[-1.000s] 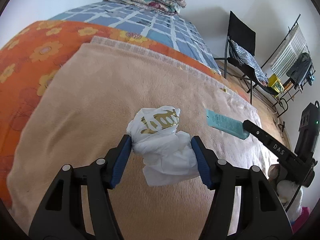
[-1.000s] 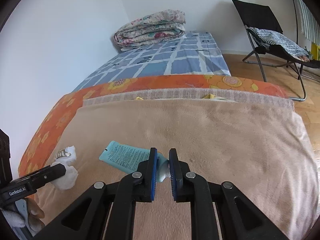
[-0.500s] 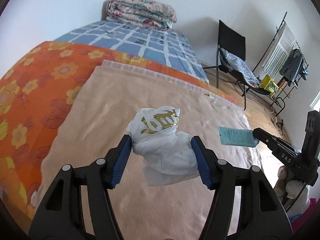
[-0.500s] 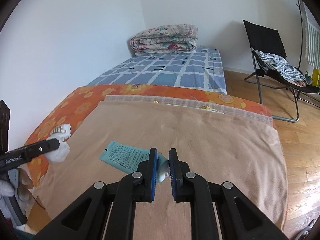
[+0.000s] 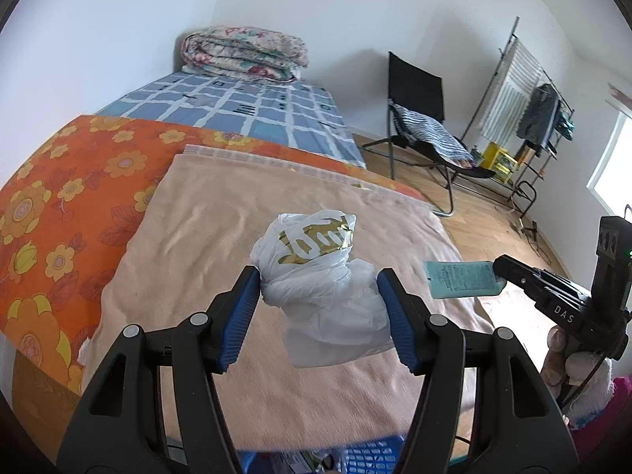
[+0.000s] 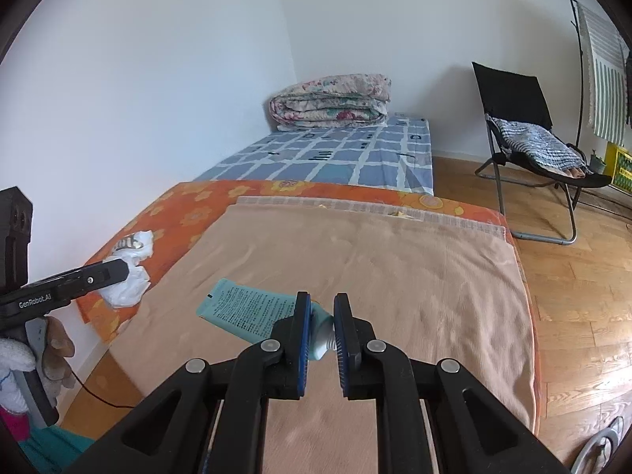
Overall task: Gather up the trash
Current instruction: 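Carry bag and tube over the blue basket and open both tools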
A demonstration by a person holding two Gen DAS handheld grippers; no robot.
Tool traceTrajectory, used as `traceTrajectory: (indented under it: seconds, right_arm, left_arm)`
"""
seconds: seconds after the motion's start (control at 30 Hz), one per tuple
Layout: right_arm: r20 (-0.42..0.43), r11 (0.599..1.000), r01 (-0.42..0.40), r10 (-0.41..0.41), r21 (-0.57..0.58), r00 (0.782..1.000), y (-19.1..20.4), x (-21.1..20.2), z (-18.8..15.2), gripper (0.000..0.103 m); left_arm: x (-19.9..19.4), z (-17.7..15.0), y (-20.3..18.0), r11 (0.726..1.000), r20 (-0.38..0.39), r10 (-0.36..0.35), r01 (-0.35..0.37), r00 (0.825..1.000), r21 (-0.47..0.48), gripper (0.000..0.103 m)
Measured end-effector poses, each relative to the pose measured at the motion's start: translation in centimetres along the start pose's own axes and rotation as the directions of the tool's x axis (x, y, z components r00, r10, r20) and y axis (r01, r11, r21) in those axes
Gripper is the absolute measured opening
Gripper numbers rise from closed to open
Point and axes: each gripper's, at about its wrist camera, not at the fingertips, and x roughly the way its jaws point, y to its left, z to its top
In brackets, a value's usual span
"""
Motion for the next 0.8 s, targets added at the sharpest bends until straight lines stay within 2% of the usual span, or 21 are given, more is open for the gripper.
traceTrajectory:
  seconds: [0.13,0.27,0.8]
  right_arm:
    - [0.016,0.999,-0.003,0.004,-0.035,1.0,1.2,-2.3,-1.8,0.01]
    - [0.009,0.997,-0.017,0.018,-0.075,1.0,2.3,-3.7,-3.8,0.01]
    - [-0.102,0.985,-0.074,0.058,-0.155,0.993,4.1,-5.6,-11.1,0.01]
  left_arm:
    - [-1.8,-1.8,-1.5,0.999,0.004,-0.014,0.014,1.0,0.047,0.063]
    - [-2.7,-3.8,-1.9,0.998,-0.024,-0.03,0.032,0.999,0.061,0.063]
    - [-3.2,-11.3,-1.2,0.999,-0.15,-0.039,0.043,0.988,0.024,0.063]
